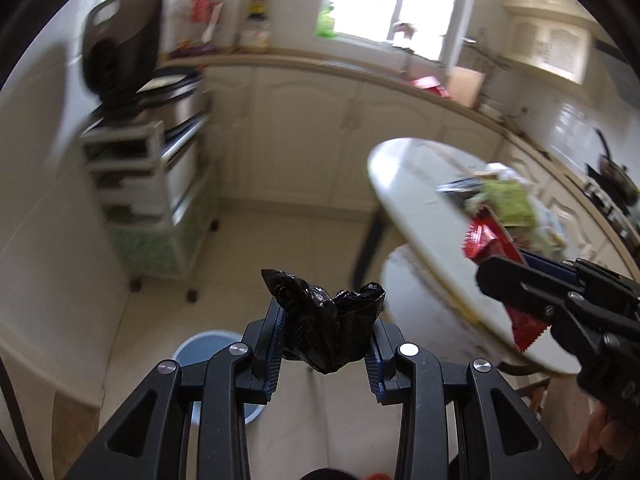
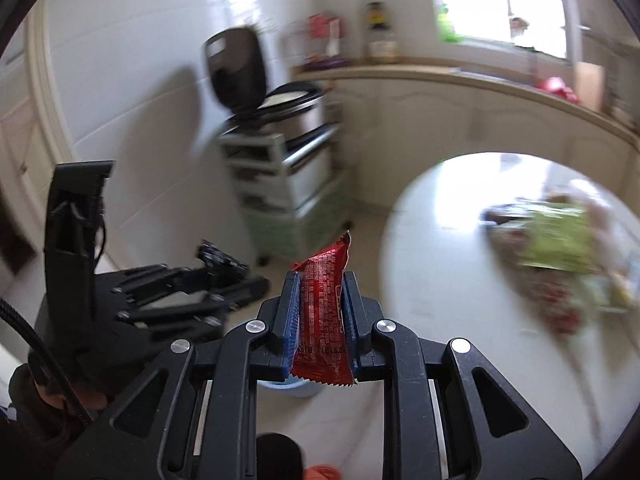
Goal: Collect trash
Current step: 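Carry both to the bin and open both tools over it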
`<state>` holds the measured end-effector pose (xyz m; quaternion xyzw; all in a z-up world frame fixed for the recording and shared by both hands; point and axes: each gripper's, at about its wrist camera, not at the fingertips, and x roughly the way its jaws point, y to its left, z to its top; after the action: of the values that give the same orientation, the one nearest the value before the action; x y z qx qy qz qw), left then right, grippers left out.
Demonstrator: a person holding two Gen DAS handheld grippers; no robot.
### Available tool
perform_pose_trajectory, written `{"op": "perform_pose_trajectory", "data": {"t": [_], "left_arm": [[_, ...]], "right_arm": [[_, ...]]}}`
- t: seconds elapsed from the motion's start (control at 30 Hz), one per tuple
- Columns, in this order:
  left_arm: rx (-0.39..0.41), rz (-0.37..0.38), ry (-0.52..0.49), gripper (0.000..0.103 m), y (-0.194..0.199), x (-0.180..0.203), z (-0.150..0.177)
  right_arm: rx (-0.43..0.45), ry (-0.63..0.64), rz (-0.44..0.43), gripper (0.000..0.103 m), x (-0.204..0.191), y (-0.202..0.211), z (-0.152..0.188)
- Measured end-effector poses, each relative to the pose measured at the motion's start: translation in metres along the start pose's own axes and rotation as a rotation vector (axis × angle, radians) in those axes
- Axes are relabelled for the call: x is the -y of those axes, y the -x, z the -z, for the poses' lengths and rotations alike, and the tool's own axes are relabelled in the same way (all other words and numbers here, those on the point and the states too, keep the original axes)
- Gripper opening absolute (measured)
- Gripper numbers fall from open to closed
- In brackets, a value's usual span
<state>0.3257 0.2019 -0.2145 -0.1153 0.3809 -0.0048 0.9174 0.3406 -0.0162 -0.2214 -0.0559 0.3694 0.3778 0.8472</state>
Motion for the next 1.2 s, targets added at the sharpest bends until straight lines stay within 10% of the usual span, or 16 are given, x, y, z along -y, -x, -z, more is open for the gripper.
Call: {"op": "perform_pose_trajectory", "data": {"t": [0.43, 0.57, 0.93, 1.2], "left_arm": [[-0.212, -0.158, 0.158, 0.032, -0.063, -0.106, 0.031], [-0.244, -0.236, 0.159, 0.077, -0.076, -0.12, 0.028], [-0.241, -0.303, 0.292, 0.078, -0.056, -0.149, 0.034], [-0.17, -0.342, 0.305, 0.078, -0.014, -0.134, 0.026]], "right_arm": [[-0.222, 0.043, -0.049, 0.019, -0.038, -0.165, 0.016], [-0.264, 0.012, -0.067, 0.019, -0.031, -0.197, 0.022], [-0.336, -0.046, -0.142, 0.02, -0.031, -0.245, 0.035], [-0.258, -0.025, -0.137, 0.06, -0.052, -0.233, 0.016]]}}
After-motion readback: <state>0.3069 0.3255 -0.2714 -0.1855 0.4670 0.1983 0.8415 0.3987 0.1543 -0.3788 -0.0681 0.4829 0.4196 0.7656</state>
